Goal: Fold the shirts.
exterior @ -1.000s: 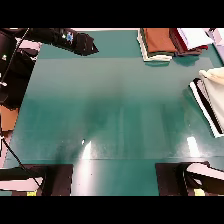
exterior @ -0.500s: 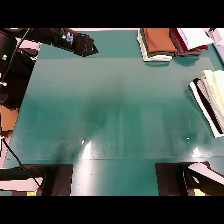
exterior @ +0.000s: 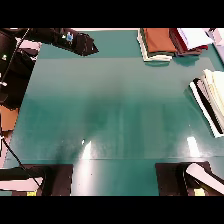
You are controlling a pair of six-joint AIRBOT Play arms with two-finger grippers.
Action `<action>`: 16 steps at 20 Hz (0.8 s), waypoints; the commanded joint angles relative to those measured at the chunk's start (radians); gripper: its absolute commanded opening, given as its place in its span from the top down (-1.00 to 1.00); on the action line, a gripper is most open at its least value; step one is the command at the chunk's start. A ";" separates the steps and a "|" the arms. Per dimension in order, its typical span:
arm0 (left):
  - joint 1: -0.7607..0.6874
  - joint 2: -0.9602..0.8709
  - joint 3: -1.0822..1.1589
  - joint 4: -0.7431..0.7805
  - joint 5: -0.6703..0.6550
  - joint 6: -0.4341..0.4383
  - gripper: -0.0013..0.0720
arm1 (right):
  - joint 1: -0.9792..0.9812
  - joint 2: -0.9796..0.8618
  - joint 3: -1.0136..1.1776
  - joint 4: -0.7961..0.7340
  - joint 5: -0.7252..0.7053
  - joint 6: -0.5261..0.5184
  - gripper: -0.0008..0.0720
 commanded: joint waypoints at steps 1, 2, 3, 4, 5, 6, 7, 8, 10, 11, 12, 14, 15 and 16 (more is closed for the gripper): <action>0.000 0.000 0.000 0.000 0.004 0.000 0.90 | 0.331 0.001 0.023 0.039 -0.043 0.002 -0.65; 0.000 0.000 0.000 0.000 0.004 0.000 0.90 | 0.422 0.001 0.023 0.039 -0.072 0.002 -0.64; 0.000 0.000 0.000 0.000 0.004 0.000 0.90 | 0.499 0.001 0.023 0.039 -0.103 0.002 -0.53; 0.000 0.000 0.000 0.000 0.004 0.000 0.90 | 0.566 0.001 0.023 0.039 -0.132 0.000 -0.27; 0.000 0.000 0.000 0.000 0.004 0.000 0.90 | 0.628 0.001 0.023 0.039 -0.162 -0.001 0.04; 0.000 0.000 0.000 0.000 0.004 0.000 0.90 | 0.680 0.001 0.023 0.036 -0.185 -0.001 0.51; 0.000 0.000 0.000 0.000 0.004 0.000 0.90 | 0.719 0.001 0.023 0.022 -0.200 -0.001 0.91; 0.000 0.000 0.000 0.000 0.004 0.000 0.90 | 0.750 0.001 0.023 0.010 -0.207 -0.001 0.91; 0.000 0.000 0.000 0.000 0.004 0.000 0.90 | 0.790 0.001 0.023 -0.013 -0.206 -0.001 0.91; 0.000 0.000 0.000 0.000 0.004 0.000 0.90 | 0.797 0.001 0.023 -0.012 -0.206 -0.001 0.92; 0.000 0.000 0.000 0.000 0.004 -0.001 0.90 | 0.797 0.001 0.023 -0.011 -0.204 -0.001 0.91; 0.000 0.000 0.000 0.000 0.004 0.000 0.90 | 0.793 0.001 0.023 -0.011 -0.203 -0.001 0.91; 0.000 0.000 0.000 0.000 0.004 0.000 0.90 | 0.788 0.001 0.023 -0.010 -0.203 0.000 0.92; 0.000 0.000 0.000 0.000 0.004 0.000 0.90 | 0.789 0.001 0.023 -0.010 -0.203 0.000 0.92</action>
